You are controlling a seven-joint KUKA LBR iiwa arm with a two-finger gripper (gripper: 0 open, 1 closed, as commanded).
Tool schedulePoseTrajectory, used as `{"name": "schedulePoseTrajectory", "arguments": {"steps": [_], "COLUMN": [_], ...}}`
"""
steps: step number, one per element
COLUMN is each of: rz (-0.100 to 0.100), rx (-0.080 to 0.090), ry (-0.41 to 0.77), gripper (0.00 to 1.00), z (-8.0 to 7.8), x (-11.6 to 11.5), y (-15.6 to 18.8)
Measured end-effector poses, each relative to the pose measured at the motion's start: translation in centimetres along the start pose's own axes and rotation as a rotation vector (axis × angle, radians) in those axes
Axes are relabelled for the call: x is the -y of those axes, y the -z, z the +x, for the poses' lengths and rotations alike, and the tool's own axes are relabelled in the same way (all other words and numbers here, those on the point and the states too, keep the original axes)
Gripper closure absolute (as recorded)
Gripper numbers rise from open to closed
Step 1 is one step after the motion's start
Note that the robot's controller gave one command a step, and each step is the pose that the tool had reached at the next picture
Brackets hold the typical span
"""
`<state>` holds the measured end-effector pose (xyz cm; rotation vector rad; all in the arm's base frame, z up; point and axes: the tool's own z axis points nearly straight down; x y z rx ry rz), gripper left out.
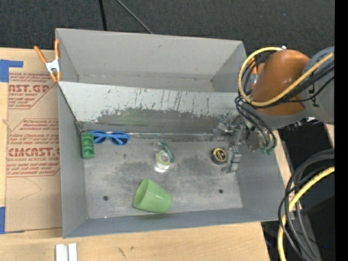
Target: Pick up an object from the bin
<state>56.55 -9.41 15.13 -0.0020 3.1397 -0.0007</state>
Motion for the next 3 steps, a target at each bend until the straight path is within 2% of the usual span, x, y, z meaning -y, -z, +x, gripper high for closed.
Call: {"name": "schedulePoseTrajectory", "arguments": {"steps": [1, 2, 3], "rz": [-0.001, 0.0, 0.003], "rx": [-0.002, 0.0, 0.009], "ry": [0.165, 0.165, 0.185], "gripper": [0.0, 1.0, 1.0], "z": [-2.7, -2.8, -2.5], "x": [3.6, 3.5, 4.3], "y": [-8.5, -8.1, 6.4]}}
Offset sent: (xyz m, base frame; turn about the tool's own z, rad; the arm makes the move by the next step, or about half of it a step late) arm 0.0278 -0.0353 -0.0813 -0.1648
